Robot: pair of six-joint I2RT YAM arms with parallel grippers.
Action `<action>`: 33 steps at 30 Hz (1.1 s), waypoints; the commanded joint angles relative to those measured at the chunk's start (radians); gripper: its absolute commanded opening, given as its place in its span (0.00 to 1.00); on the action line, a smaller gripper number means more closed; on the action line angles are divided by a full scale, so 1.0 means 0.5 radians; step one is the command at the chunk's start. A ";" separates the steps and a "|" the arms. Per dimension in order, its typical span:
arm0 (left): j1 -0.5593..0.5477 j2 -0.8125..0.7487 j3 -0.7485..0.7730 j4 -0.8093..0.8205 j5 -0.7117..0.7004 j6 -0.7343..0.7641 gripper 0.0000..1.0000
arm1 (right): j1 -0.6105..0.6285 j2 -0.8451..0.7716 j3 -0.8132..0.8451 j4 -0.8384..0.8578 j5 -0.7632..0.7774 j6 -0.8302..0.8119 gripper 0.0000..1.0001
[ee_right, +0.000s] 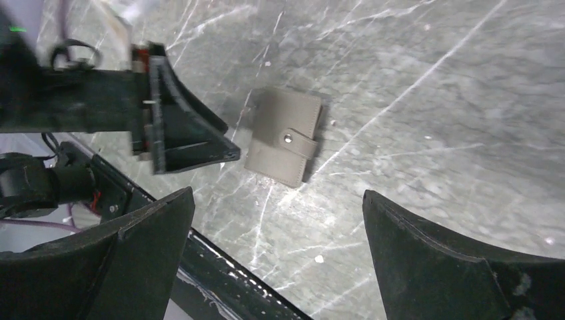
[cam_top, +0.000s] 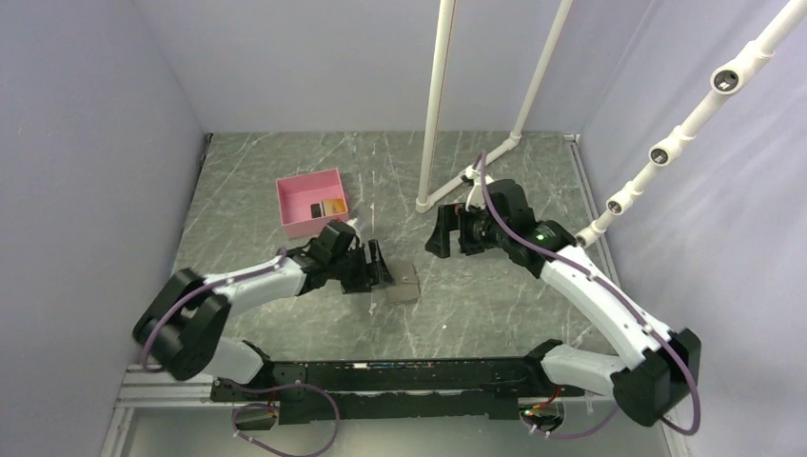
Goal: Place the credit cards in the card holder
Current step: Reset both arms
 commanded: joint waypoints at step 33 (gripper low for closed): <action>-0.425 0.004 0.826 -0.010 -0.212 0.169 0.72 | -0.019 -1.138 0.919 -0.712 0.879 -0.342 1.00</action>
